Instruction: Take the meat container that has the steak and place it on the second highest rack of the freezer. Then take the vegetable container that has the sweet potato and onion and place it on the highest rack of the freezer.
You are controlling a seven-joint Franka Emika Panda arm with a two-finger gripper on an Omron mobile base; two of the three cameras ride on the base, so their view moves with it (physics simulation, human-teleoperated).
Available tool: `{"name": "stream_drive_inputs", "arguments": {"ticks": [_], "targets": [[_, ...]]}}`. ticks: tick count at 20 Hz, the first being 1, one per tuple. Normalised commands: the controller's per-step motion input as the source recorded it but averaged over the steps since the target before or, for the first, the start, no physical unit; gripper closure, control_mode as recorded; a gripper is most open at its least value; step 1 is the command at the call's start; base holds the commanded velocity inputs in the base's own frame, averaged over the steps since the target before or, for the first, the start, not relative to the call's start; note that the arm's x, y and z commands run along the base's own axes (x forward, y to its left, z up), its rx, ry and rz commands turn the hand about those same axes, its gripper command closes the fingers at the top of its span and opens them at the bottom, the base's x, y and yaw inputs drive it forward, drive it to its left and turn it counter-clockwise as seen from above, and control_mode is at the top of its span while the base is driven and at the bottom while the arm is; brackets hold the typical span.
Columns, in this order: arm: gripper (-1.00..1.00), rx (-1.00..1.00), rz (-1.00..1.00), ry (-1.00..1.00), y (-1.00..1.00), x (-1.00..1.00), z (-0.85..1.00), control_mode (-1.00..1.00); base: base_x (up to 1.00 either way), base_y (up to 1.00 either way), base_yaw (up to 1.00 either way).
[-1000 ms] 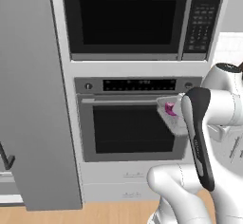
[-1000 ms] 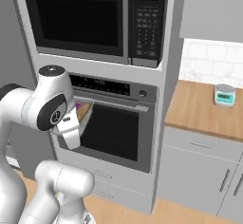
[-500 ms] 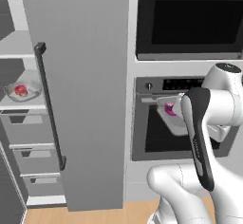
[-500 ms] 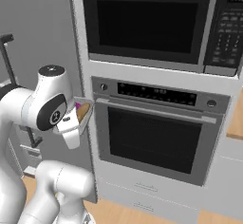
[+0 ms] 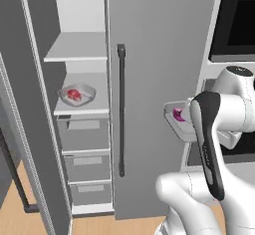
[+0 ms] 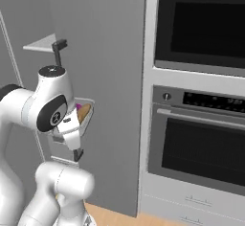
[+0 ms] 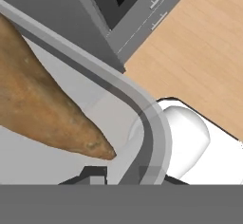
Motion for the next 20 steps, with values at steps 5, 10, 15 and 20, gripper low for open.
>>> {"name": "stream_drive_inputs", "arguments": {"ticks": [5, 10, 15, 20], "targets": [[1.00, 0.00, 0.00, 0.00, 0.00, 0.00, 0.00, 1.00, 0.01, 1.00, -0.05], [1.00, 0.00, 0.00, 0.00, 0.00, 0.00, 0.00, 1.00, 0.24, 0.86, -0.03], [1.00, 0.00, 0.00, 0.00, 0.00, 0.00, 0.00, 1.00, 0.69, 0.33, -0.05], [1.00, 0.00, 0.00, 0.00, 0.00, 0.00, 0.00, 1.00, 0.80, 0.09, -0.02]]}}
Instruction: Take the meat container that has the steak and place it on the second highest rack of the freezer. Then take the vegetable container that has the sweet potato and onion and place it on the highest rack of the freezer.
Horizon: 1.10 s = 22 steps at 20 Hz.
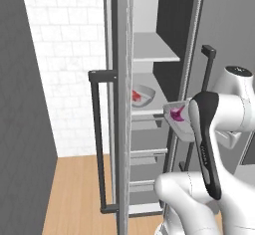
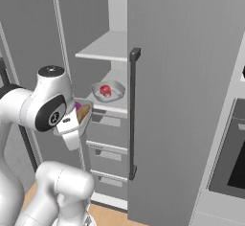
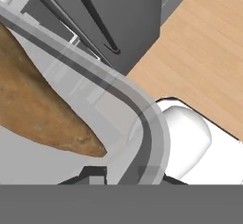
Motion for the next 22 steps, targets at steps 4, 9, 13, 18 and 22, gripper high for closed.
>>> {"name": "stream_drive_inputs", "arguments": {"ticks": [4, 9, 13, 18, 22], "targets": [[1.00, -0.01, -0.01, 0.00, 0.00, 0.24, 0.00, -1.00, 0.68, 0.00, -0.02], [1.00, -0.03, -0.04, -0.12, 0.00, 0.48, 0.28, -1.00, 0.00, 0.00, 0.00], [1.00, -0.03, -0.03, -0.38, 0.00, 0.22, 0.76, -1.00, 0.00, 0.00, 0.00], [1.00, -0.08, -0.01, -0.30, 0.08, 0.69, 0.67, -1.00, 0.00, 0.00, 0.00], [1.00, -0.06, 0.00, -0.08, 0.06, 1.00, 0.43, -1.00, 0.00, 0.00, 0.00]]}}
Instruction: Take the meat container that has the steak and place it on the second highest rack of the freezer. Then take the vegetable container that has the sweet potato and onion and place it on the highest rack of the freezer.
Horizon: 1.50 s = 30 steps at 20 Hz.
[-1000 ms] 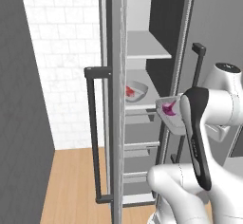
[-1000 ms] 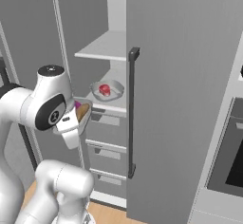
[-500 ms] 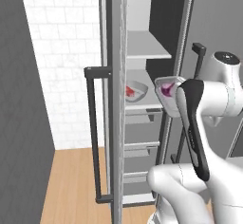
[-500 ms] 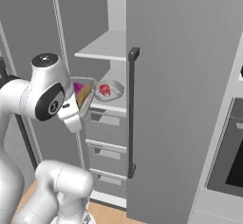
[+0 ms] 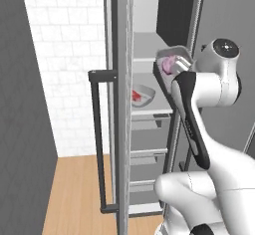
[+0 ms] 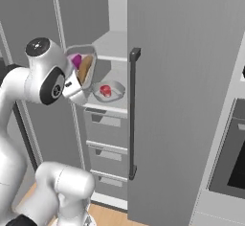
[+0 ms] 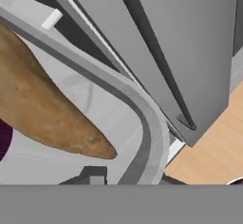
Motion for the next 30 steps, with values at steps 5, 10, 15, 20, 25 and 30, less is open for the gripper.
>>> {"name": "stream_drive_inputs", "arguments": {"ticks": [5, 10, 15, 20, 25, 30], "targets": [[1.00, -0.01, -0.03, -0.01, 0.00, 1.00, 0.35, -1.00, 0.00, 0.00, 0.00], [1.00, 0.00, -0.06, 0.00, 0.00, 1.00, 0.18, -1.00, 0.00, 0.00, 0.00], [1.00, 0.01, -0.04, 0.00, 0.00, 1.00, 0.09, -1.00, 0.00, 0.00, 0.00], [1.00, 0.06, -0.01, 0.00, 0.00, 1.00, 0.15, -1.00, 0.00, 0.00, 0.00], [1.00, 0.02, 0.00, 0.00, 0.00, 0.93, -0.03, -1.00, 0.00, 0.00, 0.00], [1.00, 0.00, 0.00, 0.00, 0.00, 0.79, -0.17, -1.00, 0.00, 0.00, 0.00]]}}
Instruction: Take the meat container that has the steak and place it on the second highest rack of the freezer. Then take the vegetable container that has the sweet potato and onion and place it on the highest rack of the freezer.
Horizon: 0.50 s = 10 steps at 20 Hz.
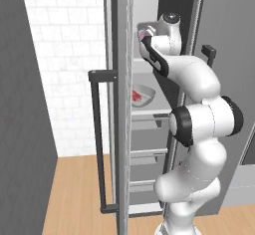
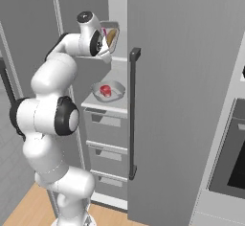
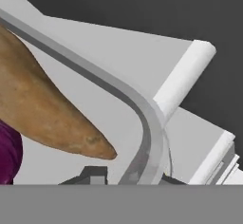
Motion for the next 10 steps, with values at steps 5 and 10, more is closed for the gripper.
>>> {"name": "stream_drive_inputs", "arguments": {"ticks": [5, 10], "targets": [[1.00, 0.00, 0.00, 0.00, 0.00, 0.55, -0.25, -1.00, 0.00, 0.00, 0.00], [-1.00, 0.00, 0.00, -0.01, 0.00, 0.49, -0.18, -1.00, 0.00, 0.00, 0.00]]}}
